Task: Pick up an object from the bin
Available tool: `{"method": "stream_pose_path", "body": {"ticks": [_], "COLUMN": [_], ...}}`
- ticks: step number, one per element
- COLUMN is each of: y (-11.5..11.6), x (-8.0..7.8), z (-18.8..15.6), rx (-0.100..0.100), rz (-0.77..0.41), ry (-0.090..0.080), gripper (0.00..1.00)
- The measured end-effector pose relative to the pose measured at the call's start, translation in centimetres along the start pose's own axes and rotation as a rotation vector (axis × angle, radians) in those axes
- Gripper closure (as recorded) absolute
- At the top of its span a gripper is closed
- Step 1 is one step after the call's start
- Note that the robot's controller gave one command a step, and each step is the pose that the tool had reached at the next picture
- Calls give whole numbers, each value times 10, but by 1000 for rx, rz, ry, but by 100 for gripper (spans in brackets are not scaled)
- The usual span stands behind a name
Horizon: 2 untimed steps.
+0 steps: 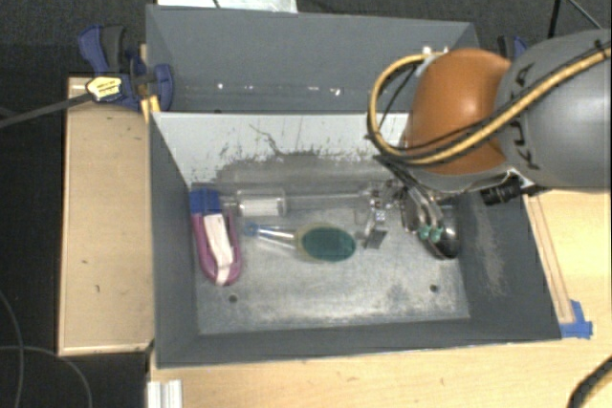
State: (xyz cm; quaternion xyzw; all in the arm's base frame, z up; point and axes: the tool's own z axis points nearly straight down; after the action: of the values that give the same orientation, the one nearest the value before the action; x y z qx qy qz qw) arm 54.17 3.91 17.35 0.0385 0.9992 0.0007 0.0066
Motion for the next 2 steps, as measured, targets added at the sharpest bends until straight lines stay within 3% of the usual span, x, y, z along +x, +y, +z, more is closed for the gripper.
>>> {"method": "stream_pose_path", "body": {"ticks": [1, 2], "y": [0, 2], "x": [3, -27], "z": [4, 91], "rx": [2, 2], "rz": [-4, -37], "ry": [10, 15], "gripper": [0, 0]}}
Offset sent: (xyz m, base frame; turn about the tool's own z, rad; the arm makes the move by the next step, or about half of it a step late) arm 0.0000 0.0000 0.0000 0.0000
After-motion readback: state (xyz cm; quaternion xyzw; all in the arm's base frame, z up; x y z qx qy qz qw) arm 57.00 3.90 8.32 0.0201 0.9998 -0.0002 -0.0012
